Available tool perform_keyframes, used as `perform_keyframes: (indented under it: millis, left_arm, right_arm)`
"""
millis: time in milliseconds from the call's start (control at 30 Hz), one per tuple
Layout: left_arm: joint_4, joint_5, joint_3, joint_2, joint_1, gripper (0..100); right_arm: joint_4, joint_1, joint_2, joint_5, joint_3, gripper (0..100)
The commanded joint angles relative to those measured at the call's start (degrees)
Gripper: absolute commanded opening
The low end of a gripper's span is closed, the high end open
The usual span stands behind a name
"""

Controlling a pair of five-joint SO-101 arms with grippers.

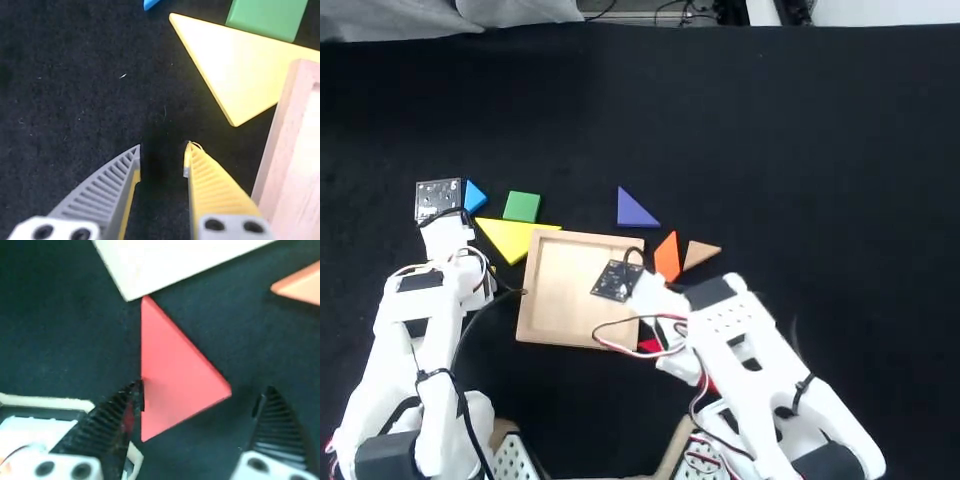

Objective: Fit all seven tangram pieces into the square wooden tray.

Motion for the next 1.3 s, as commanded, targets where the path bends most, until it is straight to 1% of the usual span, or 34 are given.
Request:
perform_keyframes:
  millis: [0, 167, 267, 400, 500, 633, 733, 867, 900, 1033, 1167, 1267]
  left_arm:
    - [-1.0, 0.0, -1.3, -1.2, 0.4, 15]
    - [-1.1, 0.0, -1.3, -1.2, 0.3, 15]
    - [-3.0, 0.0, -0.4, -1.4, 0.2, 15]
    - [-3.3, 0.0, 0.0, -1.6, 0.2, 15]
    - [-3.3, 0.0, 0.0, -1.6, 0.2, 15]
    - [-3.3, 0.0, 0.0, -1.6, 0.2, 15]
    - [-3.3, 0.0, 0.0, -1.6, 0.2, 15]
    - [-3.3, 0.0, 0.0, -1.6, 0.2, 15]
    - [-3.3, 0.0, 0.0, -1.6, 0.2, 15]
    - [-3.3, 0.0, 0.0, -1.6, 0.2, 15]
    - [-3.3, 0.0, 0.0, -1.6, 0.3, 15]
    - [-3.3, 0.0, 0.0, -1.6, 0.3, 15]
  right_arm:
    - [4.8, 1.0, -1.1, -0.1, -6.0, 34.8]
    - [4.5, 0.4, -1.1, 0.0, -3.9, 34.9]
    - [2.9, 0.6, -1.1, 0.0, -2.7, 35.0]
    - [2.9, 0.4, -1.0, 0.0, -2.7, 35.1]
    - [2.8, 0.4, -1.0, 1.7, -2.2, 35.1]
    - [0.2, 0.5, -1.0, 3.4, 1.1, 35.1]
    - [-1.1, 0.7, -1.0, 3.5, 2.2, 35.3]
    - [-1.1, 0.4, -1.0, 3.5, 2.2, 42.0]
    - [-1.1, 0.4, -1.0, 3.6, 2.2, 42.4]
    - [-1.5, 0.4, -1.0, 5.5, 2.9, 40.0]
    - [-6.0, 0.4, -1.0, 5.5, 6.0, 39.7]
    - [-6.3, 0.4, -1.0, 5.5, 6.5, 39.7]
